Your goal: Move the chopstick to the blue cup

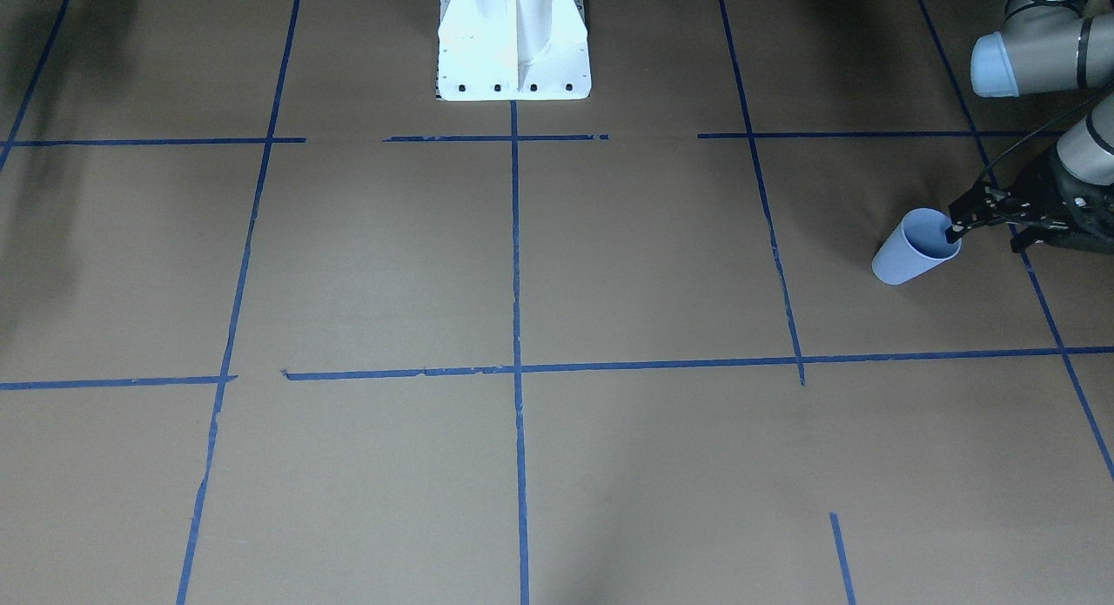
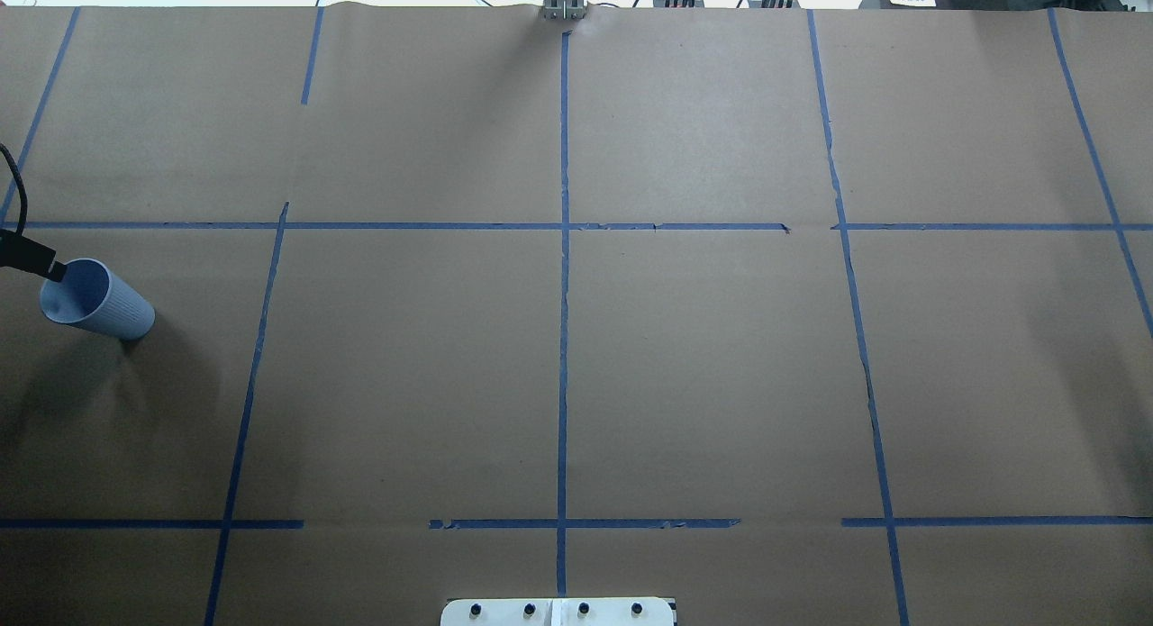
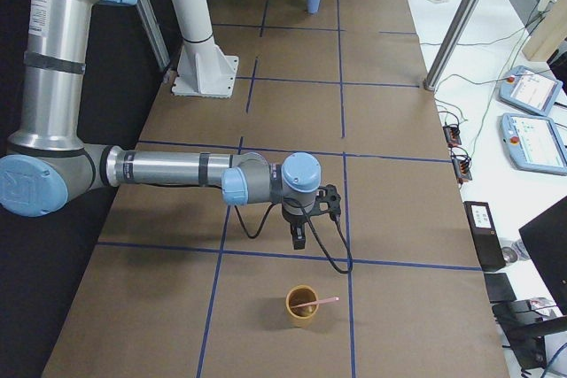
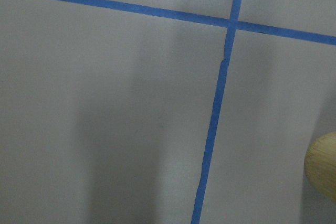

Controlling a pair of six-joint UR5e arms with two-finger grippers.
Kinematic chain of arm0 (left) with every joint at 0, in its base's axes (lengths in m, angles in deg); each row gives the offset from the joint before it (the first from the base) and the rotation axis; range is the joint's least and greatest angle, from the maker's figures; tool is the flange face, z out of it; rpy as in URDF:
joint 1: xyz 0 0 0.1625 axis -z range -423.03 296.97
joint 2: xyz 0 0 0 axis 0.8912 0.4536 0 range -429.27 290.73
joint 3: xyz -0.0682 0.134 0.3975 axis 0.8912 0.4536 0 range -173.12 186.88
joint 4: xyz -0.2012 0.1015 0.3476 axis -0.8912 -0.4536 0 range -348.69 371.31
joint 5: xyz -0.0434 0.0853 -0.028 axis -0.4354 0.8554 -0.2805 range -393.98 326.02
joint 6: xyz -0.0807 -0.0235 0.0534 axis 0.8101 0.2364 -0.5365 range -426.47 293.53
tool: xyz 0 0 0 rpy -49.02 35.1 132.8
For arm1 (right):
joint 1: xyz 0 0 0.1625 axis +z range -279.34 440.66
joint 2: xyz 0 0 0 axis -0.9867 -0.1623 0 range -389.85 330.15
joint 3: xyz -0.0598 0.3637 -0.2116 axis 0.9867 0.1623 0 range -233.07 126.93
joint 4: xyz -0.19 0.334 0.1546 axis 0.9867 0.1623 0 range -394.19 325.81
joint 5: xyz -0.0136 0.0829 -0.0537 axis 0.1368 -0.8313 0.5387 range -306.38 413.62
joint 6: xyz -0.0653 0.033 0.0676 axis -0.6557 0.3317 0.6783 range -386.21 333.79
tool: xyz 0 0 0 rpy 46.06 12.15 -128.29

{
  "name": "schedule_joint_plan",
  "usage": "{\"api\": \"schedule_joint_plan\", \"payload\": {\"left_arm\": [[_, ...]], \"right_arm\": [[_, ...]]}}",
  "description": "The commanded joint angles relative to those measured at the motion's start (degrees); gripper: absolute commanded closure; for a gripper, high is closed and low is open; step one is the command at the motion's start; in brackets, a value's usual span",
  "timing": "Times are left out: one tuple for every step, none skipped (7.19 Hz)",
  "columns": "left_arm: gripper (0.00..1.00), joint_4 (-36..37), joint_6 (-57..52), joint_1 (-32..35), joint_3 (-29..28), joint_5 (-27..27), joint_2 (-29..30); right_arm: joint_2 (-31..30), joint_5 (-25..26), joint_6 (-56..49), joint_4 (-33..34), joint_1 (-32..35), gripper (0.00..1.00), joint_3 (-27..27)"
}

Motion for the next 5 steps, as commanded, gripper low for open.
{"api": "schedule_joint_plan", "payload": {"left_arm": [[0.00, -0.16, 3.80, -3.88, -0.33, 1.13, -0.11], [0.00, -0.25, 3.83, -4.86, -0.77, 1.14, -0.03], [0.18, -0.25, 3.91, -5.04, -1.03, 1.22, -0.03], [0.64, -0.25, 4.61, -5.04, -1.12, 1.57, -0.03], [0.95, -0.07, 5.58, -5.04, -1.21, 1.58, 0.41]], "right_arm": [[0.00, 0.05, -0.07, 0.00, -0.09, 0.00, 0.00], [0.00, 0.14, -0.07, 0.00, -0.01, 0.00, 0.09], [-0.09, 0.14, -0.07, 0.00, 0.00, 0.00, 0.18], [-0.09, 0.14, -0.07, 0.00, -0.09, 0.00, 0.26], [0.00, 0.14, -0.07, 0.00, -0.09, 0.00, 0.35]]}}
